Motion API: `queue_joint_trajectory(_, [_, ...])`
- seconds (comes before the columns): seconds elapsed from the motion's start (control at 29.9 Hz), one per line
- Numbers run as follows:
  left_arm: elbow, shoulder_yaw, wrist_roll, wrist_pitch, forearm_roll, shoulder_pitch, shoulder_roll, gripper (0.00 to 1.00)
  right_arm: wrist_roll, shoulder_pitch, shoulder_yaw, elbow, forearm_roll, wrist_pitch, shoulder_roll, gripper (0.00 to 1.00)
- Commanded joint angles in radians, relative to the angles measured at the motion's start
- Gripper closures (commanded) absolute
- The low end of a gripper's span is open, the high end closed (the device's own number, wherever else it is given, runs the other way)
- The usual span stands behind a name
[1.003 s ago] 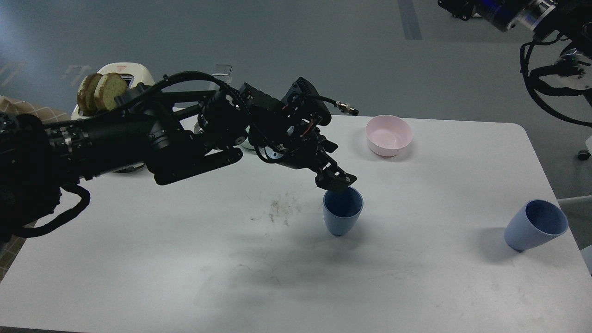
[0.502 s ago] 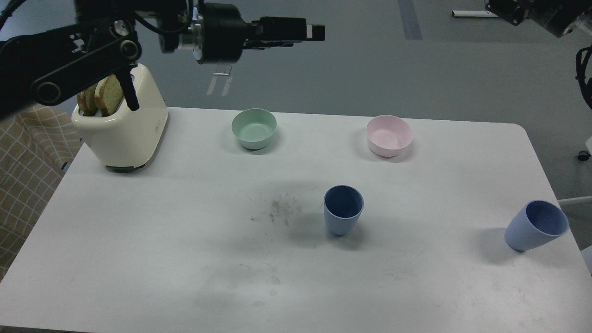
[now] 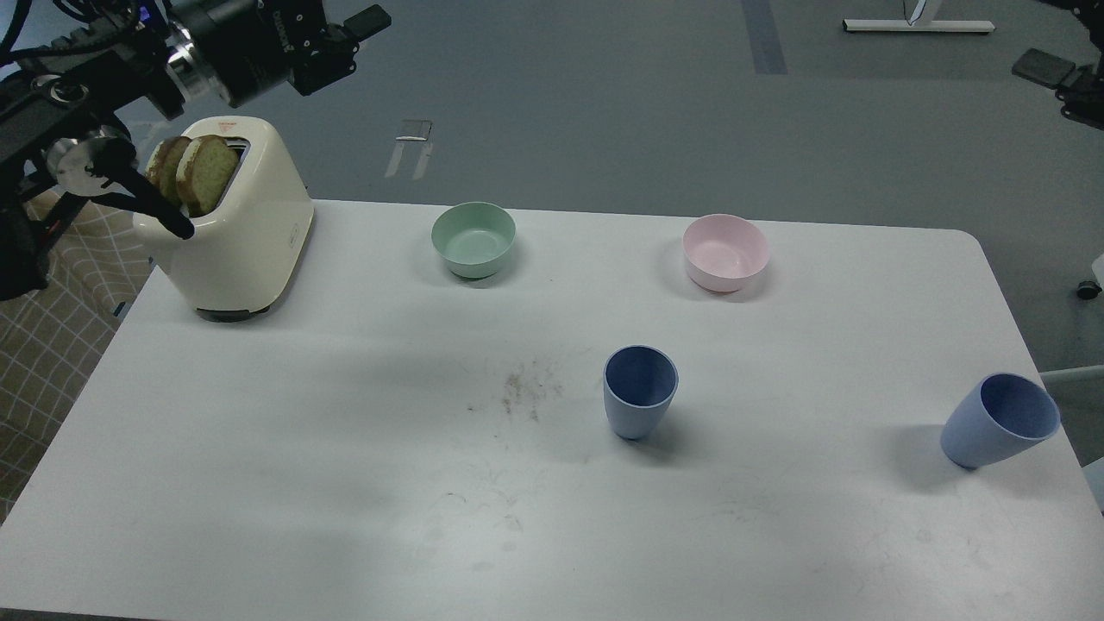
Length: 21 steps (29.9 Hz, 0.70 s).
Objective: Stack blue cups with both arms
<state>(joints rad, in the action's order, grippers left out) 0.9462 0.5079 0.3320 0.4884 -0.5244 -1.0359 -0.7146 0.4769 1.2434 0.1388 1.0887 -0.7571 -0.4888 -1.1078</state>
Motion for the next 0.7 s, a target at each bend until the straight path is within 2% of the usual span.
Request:
queue_joint_trajectory(0.0, [-0.001,0.026,0.002,0.0,0.0,0.046,0.036,0.03,0.0,-0.022,-0.004,0.056,-0.155,0.0,-0.085,0.0])
queue_joint_trajectory(0.33, [0.005,0.029,0.001,0.0,-0.003,0.062,0.116,0.03,0.002,-0.177,-0.005,0.165,-0.505,0.0,-0.25,0.0])
queue_joint_trajectory(0.47, [0.006,0.029,0.001,0.0,-0.006,0.063,0.133,0.03,0.002,-0.239,-0.01,0.163,-0.586,0.0,-0.256,0.0])
queue_joint_trajectory(0.67, [0.014,0.029,0.001,0.0,-0.013,0.1,0.141,0.03,0.0,-0.292,-0.012,0.143,-0.593,0.0,-0.238,0.01])
